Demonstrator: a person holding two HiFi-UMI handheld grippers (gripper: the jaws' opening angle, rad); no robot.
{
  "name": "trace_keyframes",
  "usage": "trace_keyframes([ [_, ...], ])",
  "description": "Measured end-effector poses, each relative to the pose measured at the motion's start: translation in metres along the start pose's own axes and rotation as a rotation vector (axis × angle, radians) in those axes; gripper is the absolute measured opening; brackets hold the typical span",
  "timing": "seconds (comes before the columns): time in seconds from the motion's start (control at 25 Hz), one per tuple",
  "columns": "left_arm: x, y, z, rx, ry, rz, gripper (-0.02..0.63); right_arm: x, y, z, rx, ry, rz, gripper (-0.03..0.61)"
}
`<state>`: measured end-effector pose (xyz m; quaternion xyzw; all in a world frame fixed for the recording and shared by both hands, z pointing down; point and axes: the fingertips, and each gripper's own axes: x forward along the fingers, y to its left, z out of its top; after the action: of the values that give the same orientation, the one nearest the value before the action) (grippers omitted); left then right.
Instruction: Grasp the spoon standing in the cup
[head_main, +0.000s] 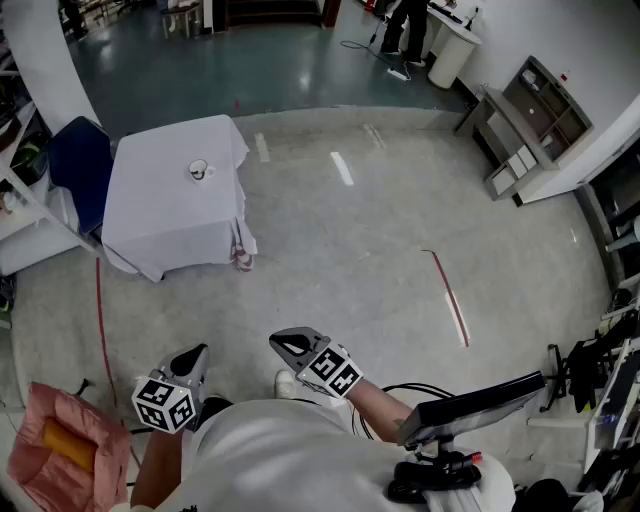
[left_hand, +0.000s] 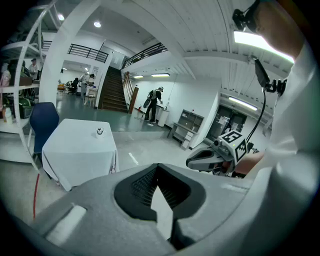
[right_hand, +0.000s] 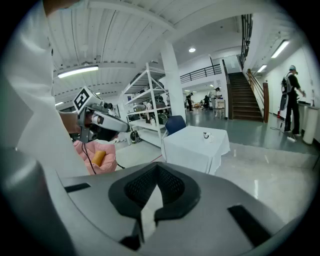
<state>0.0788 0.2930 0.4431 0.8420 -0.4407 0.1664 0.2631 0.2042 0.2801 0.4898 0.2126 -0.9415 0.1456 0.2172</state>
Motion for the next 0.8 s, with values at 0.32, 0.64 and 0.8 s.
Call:
trace_keyframes([
  [0.32, 0.03, 0.022, 0.028, 0.005, -0.032, 0.023, 0.011, 0.023, -0.044, 0.007, -0.01, 0.006, 0.005, 0.006],
  [0.64, 0.063, 0.123, 0.082, 0.01, -0.061, -0.035, 0.011, 0.102, -0.096, 0.053, 0.029, 0.034, -0.064, 0.006],
  [0.8, 0.067, 0.188, 0.12, 0.01, -0.099, -0.062, 0.011, 0.161, -0.126, 0.097, -0.004, 0.027, -0.095, 0.008],
])
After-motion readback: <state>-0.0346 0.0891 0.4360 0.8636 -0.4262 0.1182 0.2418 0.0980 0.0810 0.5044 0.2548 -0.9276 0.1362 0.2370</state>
